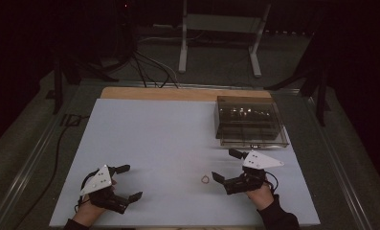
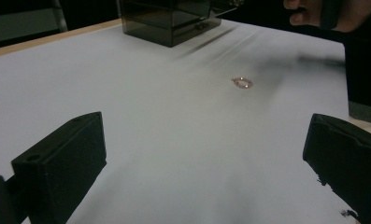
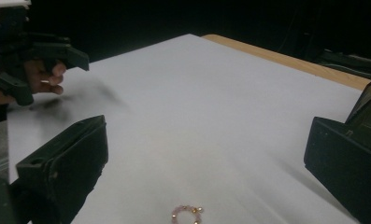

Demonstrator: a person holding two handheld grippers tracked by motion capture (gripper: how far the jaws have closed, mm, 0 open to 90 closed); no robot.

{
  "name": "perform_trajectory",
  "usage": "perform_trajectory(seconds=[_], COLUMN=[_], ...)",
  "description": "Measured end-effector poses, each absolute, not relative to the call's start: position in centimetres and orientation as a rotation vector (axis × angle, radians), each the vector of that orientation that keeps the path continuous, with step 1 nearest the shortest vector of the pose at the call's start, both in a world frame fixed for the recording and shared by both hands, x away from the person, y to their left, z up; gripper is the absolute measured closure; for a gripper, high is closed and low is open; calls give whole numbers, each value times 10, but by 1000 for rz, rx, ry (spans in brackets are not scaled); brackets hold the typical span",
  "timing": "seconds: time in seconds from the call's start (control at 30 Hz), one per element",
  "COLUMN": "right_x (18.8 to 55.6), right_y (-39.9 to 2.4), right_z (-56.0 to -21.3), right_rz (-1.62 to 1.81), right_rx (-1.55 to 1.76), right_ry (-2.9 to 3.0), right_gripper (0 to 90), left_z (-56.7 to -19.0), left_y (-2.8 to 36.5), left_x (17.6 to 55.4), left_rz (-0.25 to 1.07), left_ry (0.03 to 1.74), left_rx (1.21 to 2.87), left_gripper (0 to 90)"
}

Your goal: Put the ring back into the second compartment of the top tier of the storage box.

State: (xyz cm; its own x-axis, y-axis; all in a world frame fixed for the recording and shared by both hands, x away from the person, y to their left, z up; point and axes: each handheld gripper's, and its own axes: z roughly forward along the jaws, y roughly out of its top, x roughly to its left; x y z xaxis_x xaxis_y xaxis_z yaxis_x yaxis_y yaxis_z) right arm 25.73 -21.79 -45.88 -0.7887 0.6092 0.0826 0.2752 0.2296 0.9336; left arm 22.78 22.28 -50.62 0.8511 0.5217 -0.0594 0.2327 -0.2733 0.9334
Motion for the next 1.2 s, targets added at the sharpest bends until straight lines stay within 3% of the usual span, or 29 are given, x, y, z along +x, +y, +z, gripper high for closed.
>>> perform_trajectory(seconds=[0.9,1.2], right_x=[269,271], right_y=[-205,-202], right_z=[-490,-495], right_rz=[1468,1409], right_rx=[908,939], right_ry=[2347,2409], right_gripper=[57,159], left_z=[-507,-506], left_y=[221,220], left_x=[228,228], left_rz=[306,307], left_ry=[559,556], left_rx=[1873,1867], left_gripper=[6,6])
